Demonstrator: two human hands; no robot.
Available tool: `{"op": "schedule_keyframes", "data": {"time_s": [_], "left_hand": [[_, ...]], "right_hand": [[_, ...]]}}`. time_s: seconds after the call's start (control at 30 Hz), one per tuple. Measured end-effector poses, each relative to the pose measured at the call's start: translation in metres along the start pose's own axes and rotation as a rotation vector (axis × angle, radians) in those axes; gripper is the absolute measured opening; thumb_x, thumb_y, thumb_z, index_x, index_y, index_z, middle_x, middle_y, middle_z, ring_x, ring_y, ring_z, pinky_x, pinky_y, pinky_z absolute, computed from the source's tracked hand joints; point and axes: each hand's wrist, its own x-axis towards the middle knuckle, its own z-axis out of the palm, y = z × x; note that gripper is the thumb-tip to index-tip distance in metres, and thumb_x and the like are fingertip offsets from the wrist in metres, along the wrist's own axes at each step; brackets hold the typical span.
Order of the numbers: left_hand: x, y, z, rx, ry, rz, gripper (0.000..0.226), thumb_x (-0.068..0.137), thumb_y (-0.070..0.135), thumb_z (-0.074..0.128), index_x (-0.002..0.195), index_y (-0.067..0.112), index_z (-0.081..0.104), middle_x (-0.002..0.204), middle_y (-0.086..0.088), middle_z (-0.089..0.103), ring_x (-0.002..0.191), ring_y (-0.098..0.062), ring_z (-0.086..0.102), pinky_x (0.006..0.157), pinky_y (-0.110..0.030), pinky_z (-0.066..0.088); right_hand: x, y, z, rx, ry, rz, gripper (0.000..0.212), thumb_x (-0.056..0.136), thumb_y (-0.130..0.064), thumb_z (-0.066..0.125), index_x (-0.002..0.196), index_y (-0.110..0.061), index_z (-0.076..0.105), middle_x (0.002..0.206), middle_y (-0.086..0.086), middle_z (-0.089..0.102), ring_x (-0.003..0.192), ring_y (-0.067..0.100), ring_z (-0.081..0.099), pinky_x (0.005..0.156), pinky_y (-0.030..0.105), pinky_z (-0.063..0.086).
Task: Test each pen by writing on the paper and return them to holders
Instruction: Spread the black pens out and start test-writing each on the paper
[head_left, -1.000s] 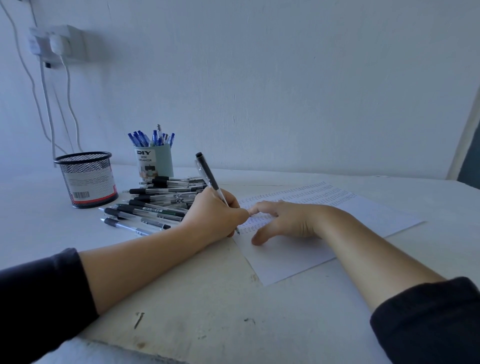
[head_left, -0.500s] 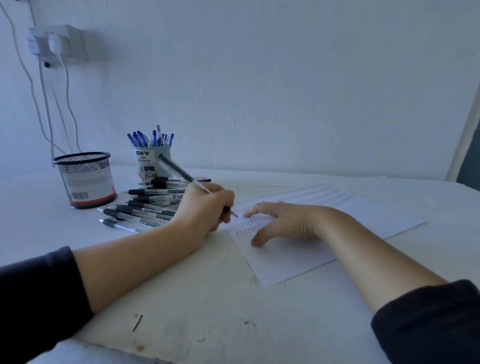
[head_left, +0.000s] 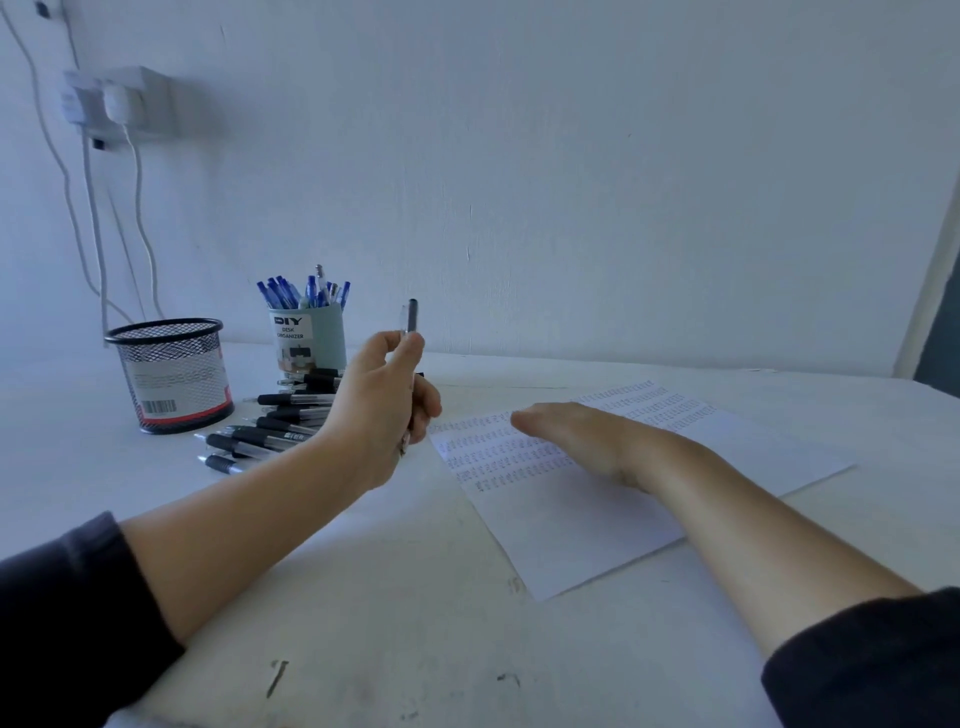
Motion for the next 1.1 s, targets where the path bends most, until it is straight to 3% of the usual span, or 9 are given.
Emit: {"op": "schedule_keyframes", "data": {"time_s": [0.37,0.47,0.57,0.67,0.73,0.83,0.9,1.0,1.1], "left_hand": [[0.000,-0.002,0.002,0.023,0.090,-0.027,0.028,0.101,0.020,0.038,0.082,0.010,0.057,0.063,-0.002,0.040,0.046,-0.013,0.037,0.041,-0.022,0.028],[-0.001,0.001,0.002,0.108,0.157,0.012,0.029,0.101,0.026,0.043,0.088,0.011,0.065,0.068,0.001,0.043,0.059,-0.011,0.039,0.054,-0.021,0.032],[0.000,0.002,-0.001,0.026,0.109,0.027,0.023,0.099,0.020,0.048,0.094,0.009,0.067,0.065,-0.001,0.048,0.055,-0.012,0.041,0.052,-0.023,0.038],[-0.001,-0.002,0.001,0.040,0.020,0.028,0.019,0.096,0.017,0.054,0.089,0.004,0.065,0.065,-0.003,0.057,0.058,-0.013,0.049,0.055,-0.026,0.043],[-0.003,-0.004,0.004,-0.003,-0.054,0.029,0.015,0.095,0.014,0.055,0.089,0.004,0.064,0.065,-0.003,0.062,0.060,-0.013,0.055,0.054,-0.025,0.046],[-0.004,-0.006,0.007,-0.051,-0.177,0.025,0.010,0.095,0.010,0.054,0.092,0.006,0.063,0.071,-0.005,0.068,0.066,-0.015,0.062,0.055,-0.024,0.051],[-0.001,-0.013,0.005,0.134,-0.260,0.071,0.010,0.093,0.013,0.057,0.101,0.012,0.063,0.083,-0.005,0.071,0.078,-0.016,0.064,0.069,-0.028,0.053],[0.004,-0.025,0.001,0.903,-0.422,0.298,0.035,0.089,0.029,0.063,0.124,0.027,0.057,0.112,0.011,0.062,0.105,-0.006,0.056,0.091,-0.022,0.041],[0.002,-0.024,0.002,1.124,-0.483,0.361,0.033,0.090,0.034,0.060,0.123,0.025,0.061,0.116,0.011,0.060,0.106,-0.005,0.053,0.087,-0.015,0.036]], "right_hand": [[0.014,0.008,0.003,-0.036,0.007,0.009,0.057,0.097,-0.057,0.017,0.145,-0.033,0.034,0.154,-0.012,0.026,0.144,0.014,0.020,0.117,0.049,0.009],[0.014,0.006,0.004,-0.024,0.027,-0.015,0.054,0.097,-0.055,0.019,0.142,-0.032,0.039,0.151,-0.012,0.032,0.142,0.016,0.025,0.117,0.049,0.011],[0.007,-0.002,0.006,0.057,0.052,-0.067,0.050,0.096,-0.056,0.025,0.136,-0.033,0.044,0.145,-0.010,0.040,0.137,0.017,0.033,0.115,0.042,0.018],[0.000,-0.015,0.009,0.196,0.129,-0.177,0.046,0.096,-0.051,0.037,0.133,-0.025,0.046,0.134,-0.005,0.050,0.121,0.015,0.048,0.091,0.029,0.038],[0.000,-0.022,0.011,0.277,0.210,-0.248,0.036,0.094,-0.041,0.051,0.124,-0.022,0.051,0.111,-0.004,0.060,0.099,0.014,0.059,0.077,0.027,0.045],[0.002,-0.025,0.009,0.265,0.329,-0.283,0.007,0.089,-0.021,0.064,0.096,-0.021,0.062,0.079,-0.005,0.062,0.072,0.011,0.057,0.071,0.029,0.049],[0.003,-0.019,0.002,0.145,0.401,-0.220,0.005,0.088,-0.017,0.064,0.084,-0.020,0.065,0.076,-0.003,0.064,0.069,0.013,0.058,0.066,0.027,0.048],[0.001,0.003,-0.018,-0.177,0.587,0.082,0.012,0.087,-0.011,0.057,0.096,-0.014,0.065,0.097,0.006,0.066,0.090,0.026,0.061,0.073,0.028,0.045],[-0.013,0.029,-0.040,-0.347,0.670,0.434,0.026,0.086,-0.004,0.048,0.111,-0.010,0.055,0.115,0.011,0.059,0.111,0.030,0.052,0.088,0.031,0.036]]}}
